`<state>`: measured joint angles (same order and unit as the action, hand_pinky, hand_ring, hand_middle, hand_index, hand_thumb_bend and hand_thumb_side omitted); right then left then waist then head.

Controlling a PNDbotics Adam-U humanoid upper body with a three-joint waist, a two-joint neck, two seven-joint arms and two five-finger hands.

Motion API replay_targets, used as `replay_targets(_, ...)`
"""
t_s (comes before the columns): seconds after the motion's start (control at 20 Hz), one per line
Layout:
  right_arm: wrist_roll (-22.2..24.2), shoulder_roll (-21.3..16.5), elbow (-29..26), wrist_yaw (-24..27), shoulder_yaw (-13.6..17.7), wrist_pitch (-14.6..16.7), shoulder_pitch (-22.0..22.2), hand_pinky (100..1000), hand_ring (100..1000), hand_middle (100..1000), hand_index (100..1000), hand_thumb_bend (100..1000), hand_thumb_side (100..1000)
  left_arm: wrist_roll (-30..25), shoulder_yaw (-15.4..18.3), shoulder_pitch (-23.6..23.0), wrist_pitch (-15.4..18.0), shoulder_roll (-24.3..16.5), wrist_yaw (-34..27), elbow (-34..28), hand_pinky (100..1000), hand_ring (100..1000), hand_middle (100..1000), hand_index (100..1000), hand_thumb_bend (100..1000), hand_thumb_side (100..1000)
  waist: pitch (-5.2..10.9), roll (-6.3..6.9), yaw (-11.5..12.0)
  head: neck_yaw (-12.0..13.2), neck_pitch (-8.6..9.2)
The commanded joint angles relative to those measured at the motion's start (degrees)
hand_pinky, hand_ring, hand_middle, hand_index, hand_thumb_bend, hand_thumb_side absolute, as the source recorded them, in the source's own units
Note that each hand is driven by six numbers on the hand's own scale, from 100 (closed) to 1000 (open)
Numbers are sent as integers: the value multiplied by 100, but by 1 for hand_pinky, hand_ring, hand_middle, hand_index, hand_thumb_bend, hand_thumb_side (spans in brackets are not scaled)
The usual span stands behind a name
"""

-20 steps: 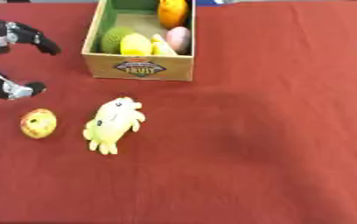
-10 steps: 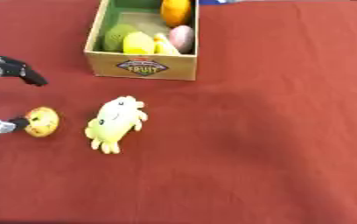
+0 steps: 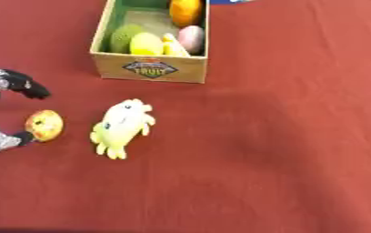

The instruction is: Pick up objects on the table and place them in the box.

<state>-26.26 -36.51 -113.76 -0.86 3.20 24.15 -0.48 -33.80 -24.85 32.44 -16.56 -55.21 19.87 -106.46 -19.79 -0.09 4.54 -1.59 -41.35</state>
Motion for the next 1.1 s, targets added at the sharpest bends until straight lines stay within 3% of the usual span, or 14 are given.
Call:
replay_targets(0.05, -13, -31, -83, -37, 57, 52, 18, 794, 656, 672, 791, 100, 614, -63, -28, 122, -58, -45, 131, 179, 893, 831, 771, 870, 367, 100, 80, -6, -20, 30, 23)
replay_targets(0.45, -68, 89, -83, -147, -28, 109, 27, 794, 653, 670, 791, 100, 618, -259, -300, 293, 212, 198, 638, 846, 878, 827, 767, 838, 356, 100, -6, -52, -82, 76, 82)
replay_targets(0.65, -88, 126, -83, -172, -57, 99, 15, 794, 652, 670, 791, 100, 619, -292, -355, 328, 392, 267, 852, 1055, 862, 809, 747, 791, 306, 100, -47, -74, -91, 81, 107)
replay_targets(0.9, -106, 149, -83, -189, -87, 82, 14, 794, 652, 669, 792, 100, 620, -256, -274, 320, 556, 229, 874, 819, 844, 780, 713, 743, 100, 100, -57, -88, -79, 72, 108)
replay_targets(1.1, -119, 141, -83, -186, -77, 90, 34, 795, 653, 670, 792, 100, 618, -169, -56, 322, 628, 50, 829, 315, 830, 768, 698, 725, 100, 100, -16, -75, -74, 55, 103)
